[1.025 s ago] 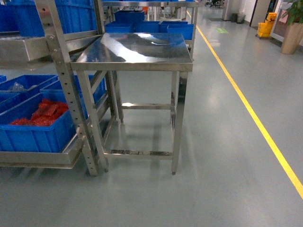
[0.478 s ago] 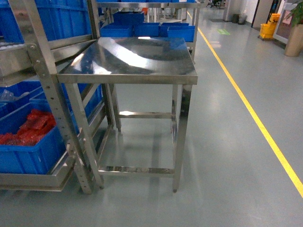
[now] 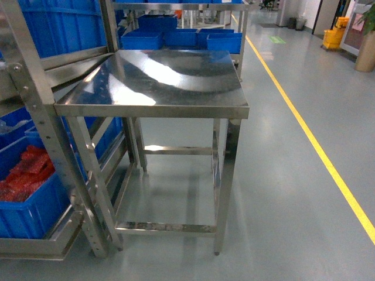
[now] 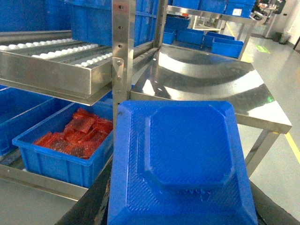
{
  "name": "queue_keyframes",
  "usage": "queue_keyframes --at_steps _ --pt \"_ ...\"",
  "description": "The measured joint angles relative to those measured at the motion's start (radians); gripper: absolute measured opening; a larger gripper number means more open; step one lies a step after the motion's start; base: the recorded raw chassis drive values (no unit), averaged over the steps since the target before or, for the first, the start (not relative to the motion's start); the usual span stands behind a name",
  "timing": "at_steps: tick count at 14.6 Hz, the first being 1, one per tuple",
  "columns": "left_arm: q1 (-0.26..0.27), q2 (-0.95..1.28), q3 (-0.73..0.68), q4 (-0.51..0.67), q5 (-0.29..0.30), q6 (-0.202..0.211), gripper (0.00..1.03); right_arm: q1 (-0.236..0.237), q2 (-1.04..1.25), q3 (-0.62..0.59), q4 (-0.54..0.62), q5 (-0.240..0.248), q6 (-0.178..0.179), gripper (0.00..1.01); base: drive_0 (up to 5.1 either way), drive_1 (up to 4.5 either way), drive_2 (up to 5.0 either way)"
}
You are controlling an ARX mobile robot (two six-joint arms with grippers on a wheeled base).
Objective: Pick blue part to blue bin on bottom shelf
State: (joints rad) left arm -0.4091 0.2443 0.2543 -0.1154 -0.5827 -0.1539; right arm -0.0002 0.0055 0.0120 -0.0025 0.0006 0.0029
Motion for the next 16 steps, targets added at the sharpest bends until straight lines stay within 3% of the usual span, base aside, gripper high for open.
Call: queue_keyframes --at_steps 4,6,16 --pt "0.0 0.001 0.0 -0.001 0.002 0.0 0.43 0.0 0.0 0.0 -0.004 0.0 0.0 0.98 0.1 4.13 -4.0" --pt "-0.001 0.007 0.0 -0.001 0.005 0.0 0.43 0.0 0.0 0.0 0.003 0.0 0.0 0.98 0.0 0.0 0.0" --pt "0.0 0.001 0.0 0.002 0.003 0.0 0.43 0.0 0.0 0.0 -0.001 0.0 0.0 0.98 -4.9 2.49 2.5"
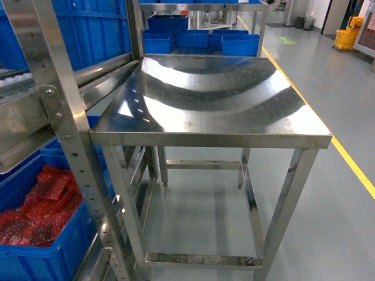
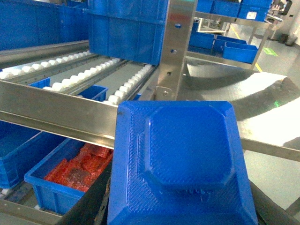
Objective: Pick blue part to blue bin on bottom shelf
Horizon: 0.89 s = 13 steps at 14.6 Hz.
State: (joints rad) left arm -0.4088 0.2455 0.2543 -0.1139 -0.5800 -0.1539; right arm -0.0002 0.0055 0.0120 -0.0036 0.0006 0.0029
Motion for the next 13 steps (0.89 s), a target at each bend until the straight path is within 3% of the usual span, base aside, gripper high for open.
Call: queue_keyframes --at_steps 13 --pt "0.0 0.001 0.0 -0.001 0.0 0.0 0.43 0.0 0.0 0.0 -0.001 0.0 0.0 0.98 -5.0 2.41 2.4"
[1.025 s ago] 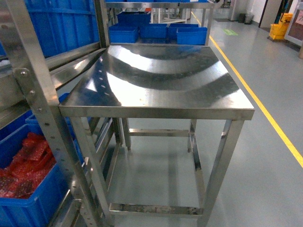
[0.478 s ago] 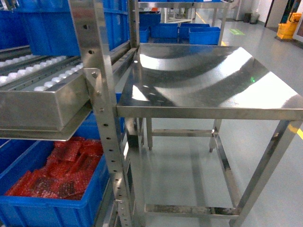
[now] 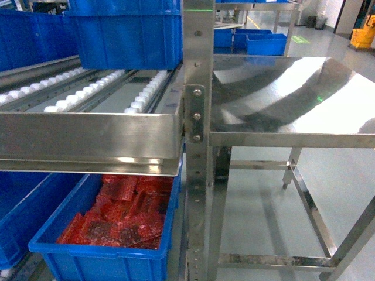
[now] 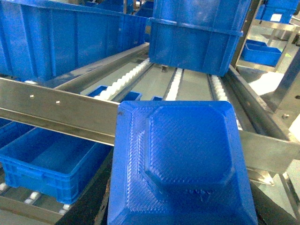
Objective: Pick blue part to blue bin on bottom shelf
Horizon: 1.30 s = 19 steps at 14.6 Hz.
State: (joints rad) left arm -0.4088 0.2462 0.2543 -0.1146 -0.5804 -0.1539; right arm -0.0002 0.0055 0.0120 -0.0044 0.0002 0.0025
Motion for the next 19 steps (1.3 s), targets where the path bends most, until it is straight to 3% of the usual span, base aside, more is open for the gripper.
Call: queue_keyframes --at_steps 19 --pt "0.0 0.0 0.0 -0.002 0.0 0.0 0.43 0.0 0.0 0.0 -0.002 0.0 0.0 0.98 -5.0 2.39 2.4"
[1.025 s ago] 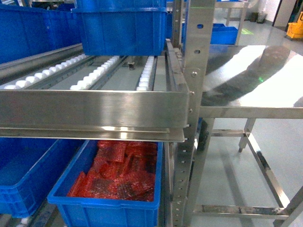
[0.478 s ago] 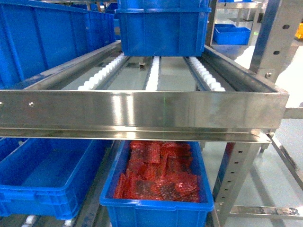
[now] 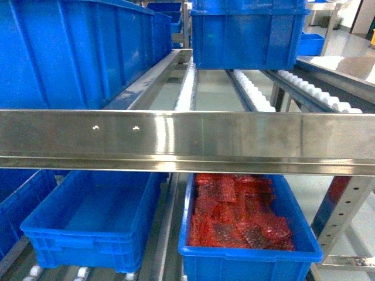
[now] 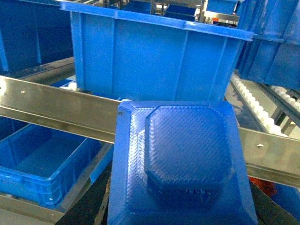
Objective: Pick blue part to blue bin on bottom shelf
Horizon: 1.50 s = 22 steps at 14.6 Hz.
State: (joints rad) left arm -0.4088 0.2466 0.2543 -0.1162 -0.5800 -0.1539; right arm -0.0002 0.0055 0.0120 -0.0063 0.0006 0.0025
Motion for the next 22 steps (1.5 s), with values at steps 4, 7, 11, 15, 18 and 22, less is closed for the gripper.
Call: queue_keyframes --at_steps 4,7,11,15,18,22 --pt "0.0 0.0 0.0 0.001 0.0 0.0 0.43 0.0 0.0 0.0 0.0 0.0 0.0 0.98 -3.8 1.73 1.7" --pt "0.0 -0.004 0.0 0.001 -0.006 0.0 0.43 0.0 0.0 0.0 0.002 -0.004 0.0 0.98 0.0 0.0 0.0" --pt "-0.001 -0.003 0.0 0.002 -0.003 0.0 0.43 0.0 0.0 0.0 0.002 -0.003 0.0 0.98 0.0 0.0 0.0" --pt "-0.001 -0.003 0.0 0.002 -0.002 0.0 0.43 0.0 0.0 0.0 0.002 -0.002 0.0 0.98 0.0 0.0 0.0" --pt "-0.001 -0.003 0.0 0.003 -0.001 0.0 0.43 0.0 0.0 0.0 0.002 0.0 0.0 0.98 0.0 0.0 0.0" --pt "-0.001 -0.003 0.0 0.002 -0.001 0.0 0.43 0.0 0.0 0.0 0.0 -0.001 0.0 0.98 0.0 0.0 0.0"
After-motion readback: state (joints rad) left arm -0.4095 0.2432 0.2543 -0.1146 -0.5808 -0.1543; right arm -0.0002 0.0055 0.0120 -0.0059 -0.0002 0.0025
